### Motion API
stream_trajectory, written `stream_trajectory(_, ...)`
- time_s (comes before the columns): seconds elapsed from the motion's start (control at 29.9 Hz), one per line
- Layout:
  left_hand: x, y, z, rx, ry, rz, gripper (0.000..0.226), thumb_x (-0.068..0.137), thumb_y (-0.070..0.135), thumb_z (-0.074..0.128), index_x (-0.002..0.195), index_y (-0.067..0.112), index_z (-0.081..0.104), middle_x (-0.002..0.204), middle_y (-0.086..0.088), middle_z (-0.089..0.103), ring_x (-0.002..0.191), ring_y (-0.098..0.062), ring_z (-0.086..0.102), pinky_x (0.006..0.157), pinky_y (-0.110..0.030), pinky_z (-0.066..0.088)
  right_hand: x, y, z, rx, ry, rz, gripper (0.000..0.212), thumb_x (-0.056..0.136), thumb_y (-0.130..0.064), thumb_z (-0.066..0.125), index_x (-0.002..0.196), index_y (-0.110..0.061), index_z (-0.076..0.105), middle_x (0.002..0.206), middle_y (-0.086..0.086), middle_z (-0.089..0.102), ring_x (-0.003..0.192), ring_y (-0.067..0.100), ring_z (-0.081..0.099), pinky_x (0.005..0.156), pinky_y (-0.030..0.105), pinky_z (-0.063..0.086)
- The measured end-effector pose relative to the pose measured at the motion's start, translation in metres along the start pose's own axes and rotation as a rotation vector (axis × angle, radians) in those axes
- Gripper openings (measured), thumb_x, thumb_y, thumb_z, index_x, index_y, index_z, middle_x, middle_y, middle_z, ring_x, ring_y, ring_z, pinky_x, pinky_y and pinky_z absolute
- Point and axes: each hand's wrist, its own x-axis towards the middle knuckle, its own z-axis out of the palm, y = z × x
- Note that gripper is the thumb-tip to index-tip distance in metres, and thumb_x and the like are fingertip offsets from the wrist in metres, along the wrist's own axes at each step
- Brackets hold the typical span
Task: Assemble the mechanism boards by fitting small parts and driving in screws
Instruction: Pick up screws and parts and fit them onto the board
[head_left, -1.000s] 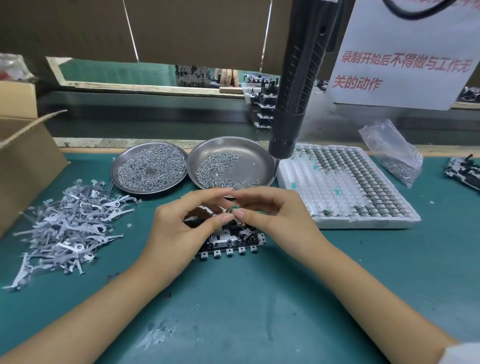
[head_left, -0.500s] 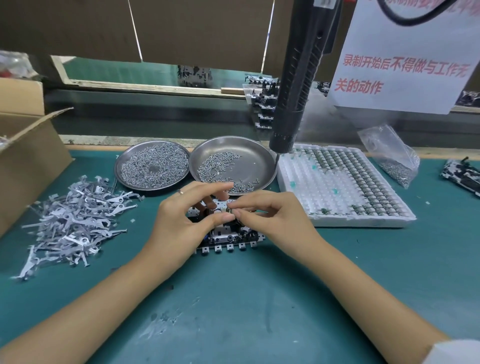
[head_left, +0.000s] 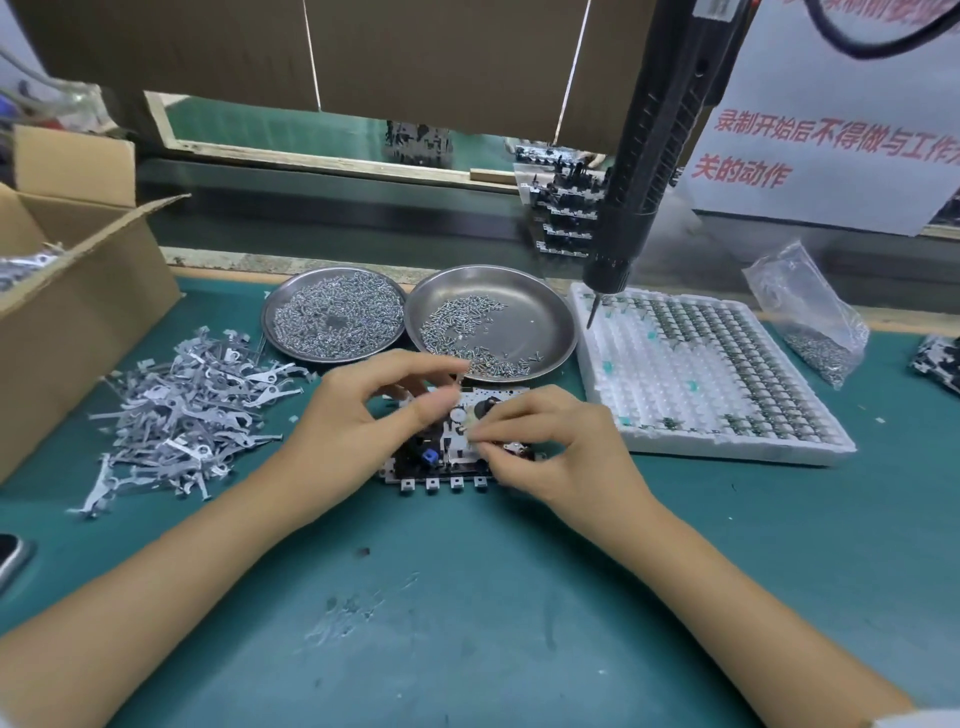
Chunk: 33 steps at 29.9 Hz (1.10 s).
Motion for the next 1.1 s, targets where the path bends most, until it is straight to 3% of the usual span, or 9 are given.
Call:
stream_trajectory(0.1, -0.005, -0.003, 0.002, -0.066, 0.097, -0.081, 0.015, 0.085, 0.034, 0.061, 0.095, 0.039, 0.07, 0.087, 0.012, 0.072, 0.082, -0.002, 0.065, 0.078, -0.014, 0.049, -0.002, 0.002, 0.007, -0.164, -0.018, -0.181, 0.013, 0.073, -0.007, 0.078, 0.084, -0.014, 0.079, 0.084, -0.001, 0.072, 0.08, 0.019, 0.061, 0.078, 0.035, 0.049)
stream_trajectory(0.23, -0.007, -0.001, 0.008, -0.034, 0.129, -0.102, 0.017, 0.085, 0.034, 0.056, 0.095, 0.032, 0.07, 0.082, 0.012, 0.071, 0.077, 0.003, 0.063, 0.073, -0.008, 0.044, -0.001, 0.005, 0.01, -0.278, 0.016, -0.287, 0.011, 0.072, -0.011, 0.076, 0.082, -0.015, 0.079, 0.081, -0.002, 0.072, 0.075, 0.025, 0.062, 0.074, 0.041, 0.05)
stream_trajectory(0.43, -0.009, 0.002, 0.009, 0.028, 0.155, -0.104, 0.016, 0.09, 0.035, 0.06, 0.095, 0.026, 0.071, 0.08, 0.01, 0.071, 0.079, -0.005, 0.065, 0.076, -0.02, 0.05, -0.001, 0.008, 0.01, -0.334, 0.005, -0.329, 0.009, 0.073, -0.015, 0.075, 0.081, -0.015, 0.079, 0.084, 0.0, 0.071, 0.077, 0.028, 0.062, 0.072, 0.043, 0.049)
stream_trajectory(0.6, -0.012, 0.006, 0.008, 0.227, -0.002, 0.041, 0.019, 0.078, 0.017, 0.064, 0.095, 0.018, 0.071, 0.082, 0.002, 0.065, 0.078, -0.012, 0.06, 0.076, -0.026, 0.048, -0.003, 0.004, 0.01, -0.254, -0.034, -0.222, 0.011, 0.074, -0.012, 0.075, 0.084, -0.014, 0.078, 0.087, -0.001, 0.072, 0.08, 0.024, 0.062, 0.076, 0.043, 0.05)
stream_trajectory(0.73, -0.013, 0.001, 0.007, 0.412, -0.165, 0.112, 0.034, 0.07, 0.028, 0.065, 0.103, 0.019, 0.064, 0.086, 0.01, 0.059, 0.085, -0.009, 0.053, 0.082, -0.031, 0.045, -0.002, -0.001, 0.007, -0.107, -0.073, -0.063, 0.016, 0.073, -0.006, 0.079, 0.087, -0.012, 0.078, 0.091, -0.002, 0.072, 0.087, 0.009, 0.058, 0.084, 0.032, 0.048)
stream_trajectory(0.94, -0.014, -0.001, 0.008, 0.439, -0.167, 0.112, 0.043, 0.069, 0.041, 0.059, 0.109, 0.025, 0.061, 0.085, 0.018, 0.057, 0.085, 0.001, 0.048, 0.083, -0.033, 0.044, -0.001, -0.006, 0.004, -0.011, -0.094, 0.068, 0.022, 0.073, 0.001, 0.077, 0.092, -0.011, 0.077, 0.095, -0.003, 0.073, 0.093, 0.009, 0.059, 0.087, 0.022, 0.045)
stream_trajectory(1.1, -0.012, -0.002, 0.01, 0.383, -0.139, 0.086, 0.04, 0.069, 0.035, 0.068, 0.108, 0.027, 0.064, 0.084, 0.022, 0.062, 0.087, 0.0, 0.05, 0.086, -0.031, 0.043, -0.003, -0.004, 0.004, 0.01, -0.092, 0.075, 0.018, 0.075, 0.002, 0.075, 0.087, -0.01, 0.078, 0.091, -0.003, 0.07, 0.091, 0.009, 0.059, 0.084, 0.021, 0.046)
